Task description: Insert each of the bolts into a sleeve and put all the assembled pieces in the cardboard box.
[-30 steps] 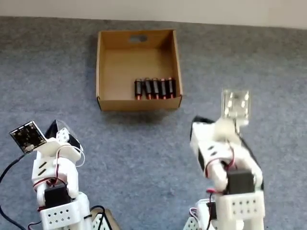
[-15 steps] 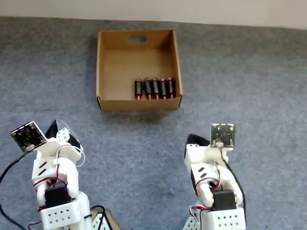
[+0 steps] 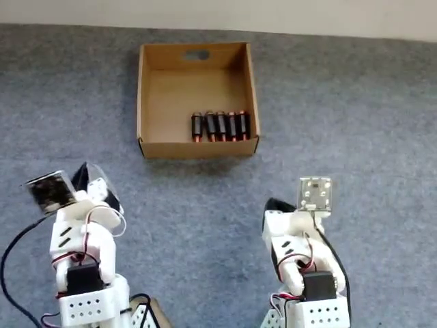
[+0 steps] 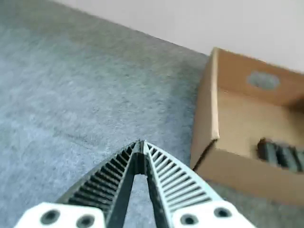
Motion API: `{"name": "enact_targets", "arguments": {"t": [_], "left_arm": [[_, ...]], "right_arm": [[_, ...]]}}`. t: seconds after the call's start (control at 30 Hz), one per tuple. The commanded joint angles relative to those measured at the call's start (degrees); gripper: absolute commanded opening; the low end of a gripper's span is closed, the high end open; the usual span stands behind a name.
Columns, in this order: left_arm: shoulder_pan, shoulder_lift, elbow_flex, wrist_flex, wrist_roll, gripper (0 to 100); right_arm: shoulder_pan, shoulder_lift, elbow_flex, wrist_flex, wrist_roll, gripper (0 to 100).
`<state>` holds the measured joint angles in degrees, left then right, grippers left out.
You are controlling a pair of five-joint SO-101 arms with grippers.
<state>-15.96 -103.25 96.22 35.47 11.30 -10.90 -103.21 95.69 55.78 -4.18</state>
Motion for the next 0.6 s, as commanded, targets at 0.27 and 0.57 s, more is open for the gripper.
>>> {"name": "enact_targets", "arguments": {"t": [0.27, 0.57], "left_arm": [[2.77, -0.75, 0.92, 24.26, -15.03, 1], [2.95, -0.84, 0.92, 31.56, -6.33, 1]], "right_arm": [[0.57, -0.66, 8.04, 13.85, 0.26, 0.5], [0.57, -0.66, 8.04, 13.85, 0.35, 0.5]]}}
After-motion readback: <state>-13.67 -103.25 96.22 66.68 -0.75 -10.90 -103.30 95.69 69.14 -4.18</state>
